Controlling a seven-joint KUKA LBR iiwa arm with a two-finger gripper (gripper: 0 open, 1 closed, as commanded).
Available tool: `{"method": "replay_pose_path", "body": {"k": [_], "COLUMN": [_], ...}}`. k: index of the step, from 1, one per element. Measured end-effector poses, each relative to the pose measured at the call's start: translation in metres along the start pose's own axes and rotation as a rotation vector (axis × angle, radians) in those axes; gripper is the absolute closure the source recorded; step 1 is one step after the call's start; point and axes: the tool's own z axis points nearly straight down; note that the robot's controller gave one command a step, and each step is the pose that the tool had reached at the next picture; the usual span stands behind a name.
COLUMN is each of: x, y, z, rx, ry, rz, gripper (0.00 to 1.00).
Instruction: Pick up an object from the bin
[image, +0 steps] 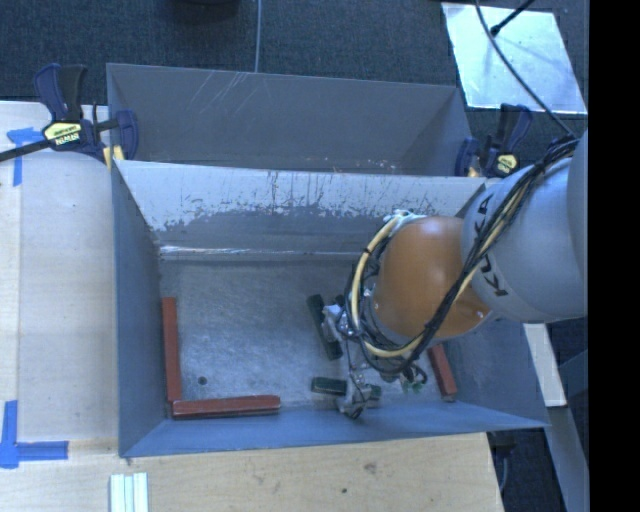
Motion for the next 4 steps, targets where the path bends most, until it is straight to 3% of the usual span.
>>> {"method": "replay_pose_path", "body": {"k": [1, 2, 4], "x": [-0.001, -0.003, -0.006], "y": [0.000, -0.001, -0.001], "z": [-0.001, -0.060, -0.093], "rx": [0.000, 0.000, 0.000], "ry": [-0.002, 0.000, 0.002], "rz": [0.001, 0.004, 0.009], "gripper": [1.00, 1.00, 1.00]}}
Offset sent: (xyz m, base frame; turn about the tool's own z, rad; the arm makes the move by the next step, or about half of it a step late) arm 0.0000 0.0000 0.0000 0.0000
